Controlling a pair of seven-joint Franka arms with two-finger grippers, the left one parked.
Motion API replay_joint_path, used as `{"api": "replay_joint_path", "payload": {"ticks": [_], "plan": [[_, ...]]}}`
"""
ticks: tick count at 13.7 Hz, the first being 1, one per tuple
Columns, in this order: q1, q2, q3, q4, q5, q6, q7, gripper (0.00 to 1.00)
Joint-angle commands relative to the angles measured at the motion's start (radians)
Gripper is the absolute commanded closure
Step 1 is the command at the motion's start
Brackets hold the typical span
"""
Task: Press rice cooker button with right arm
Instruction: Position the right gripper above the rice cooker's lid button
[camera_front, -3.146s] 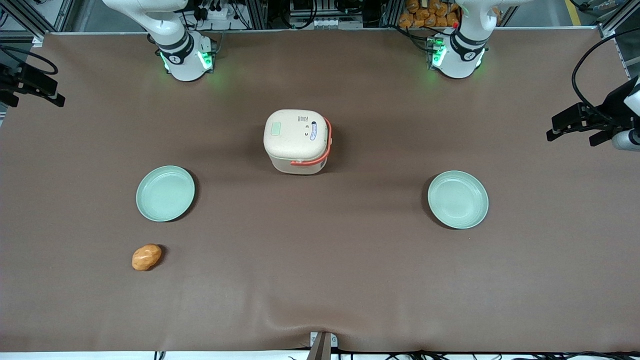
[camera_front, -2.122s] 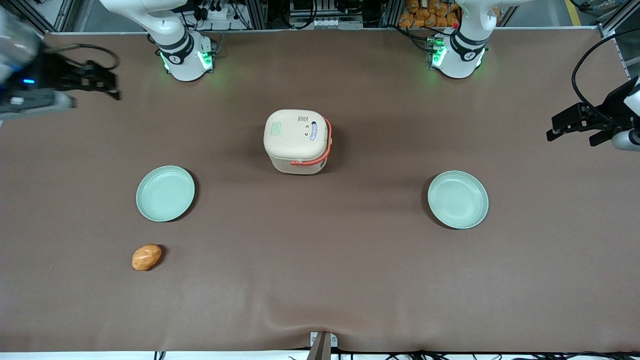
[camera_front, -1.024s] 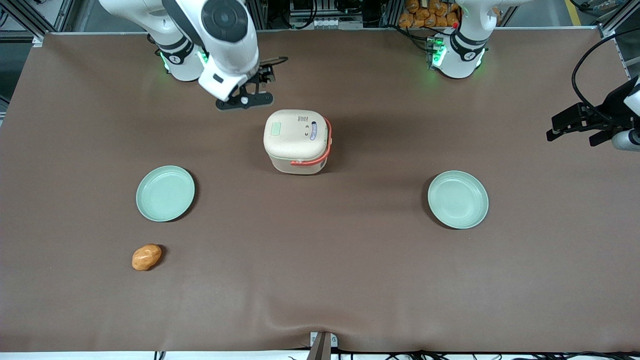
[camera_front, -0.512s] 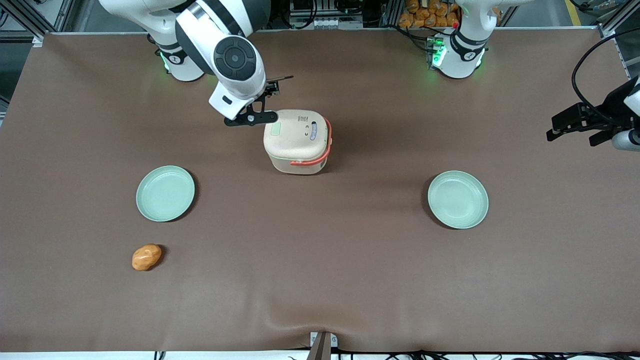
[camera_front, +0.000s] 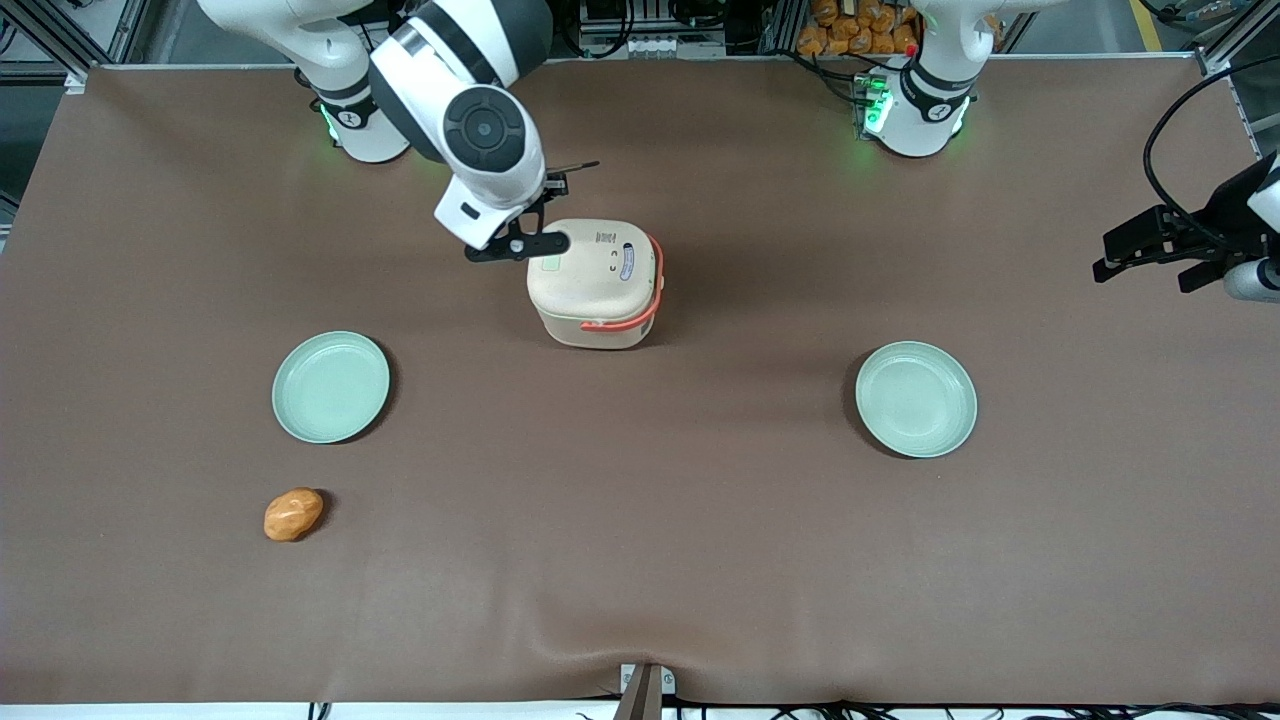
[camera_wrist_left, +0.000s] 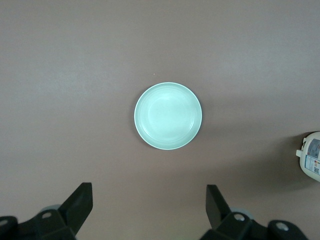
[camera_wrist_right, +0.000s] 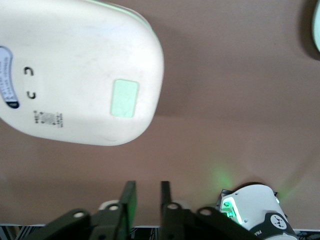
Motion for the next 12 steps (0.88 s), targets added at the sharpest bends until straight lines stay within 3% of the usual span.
{"api": "replay_joint_path", "payload": {"ticks": [1, 6, 12], "plan": [[0.024, 0.021, 0.004, -0.002, 0.003, 0.029, 0.021, 1.00], [0.058, 0.081, 0.004, -0.007, -0.003, 0.128, 0.031, 1.00], [0.067, 0.110, 0.003, -0.007, -0.089, 0.137, 0.102, 1.00]]}}
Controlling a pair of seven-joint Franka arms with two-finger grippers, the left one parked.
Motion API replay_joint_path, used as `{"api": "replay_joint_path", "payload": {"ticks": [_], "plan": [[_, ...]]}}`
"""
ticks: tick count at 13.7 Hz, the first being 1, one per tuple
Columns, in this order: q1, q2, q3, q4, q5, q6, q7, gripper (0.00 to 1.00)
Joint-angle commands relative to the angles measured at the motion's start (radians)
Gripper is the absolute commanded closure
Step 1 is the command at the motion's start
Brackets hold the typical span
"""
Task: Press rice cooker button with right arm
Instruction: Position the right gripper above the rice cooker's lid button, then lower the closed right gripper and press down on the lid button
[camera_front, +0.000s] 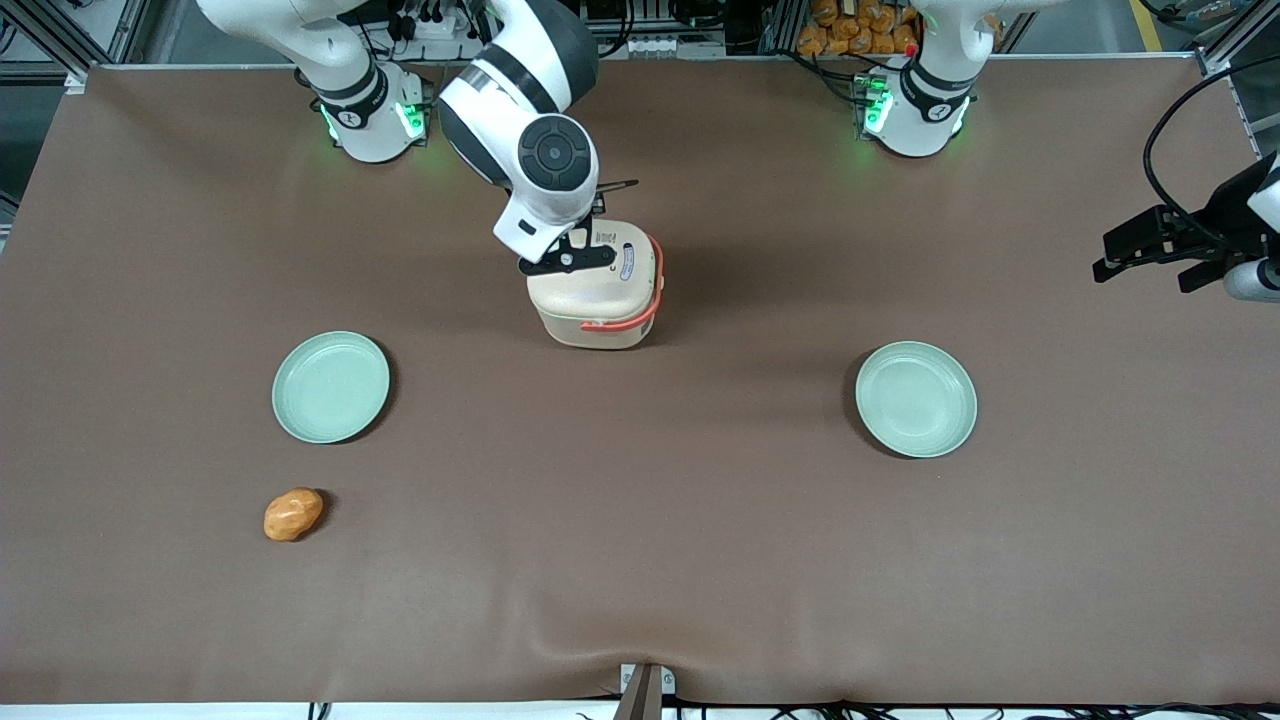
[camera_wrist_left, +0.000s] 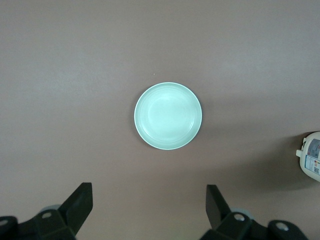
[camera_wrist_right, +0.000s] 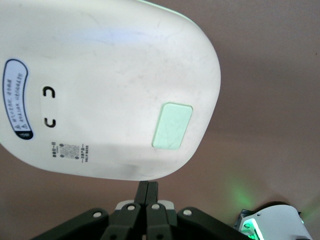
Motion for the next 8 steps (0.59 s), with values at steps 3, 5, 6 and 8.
{"api": "replay_joint_path", "payload": {"ticks": [3, 5, 6, 8], "plan": [[-0.006, 0.009, 0.001, 0.006, -0.068, 0.022, 0.026, 1.00], [-0.011, 0.009, -0.001, 0.007, -0.083, 0.022, 0.026, 1.00], [-0.011, 0.011, -0.001, 0.009, -0.095, 0.025, 0.026, 1.00], [-0.011, 0.011, -0.001, 0.011, -0.108, 0.025, 0.026, 1.00]]}}
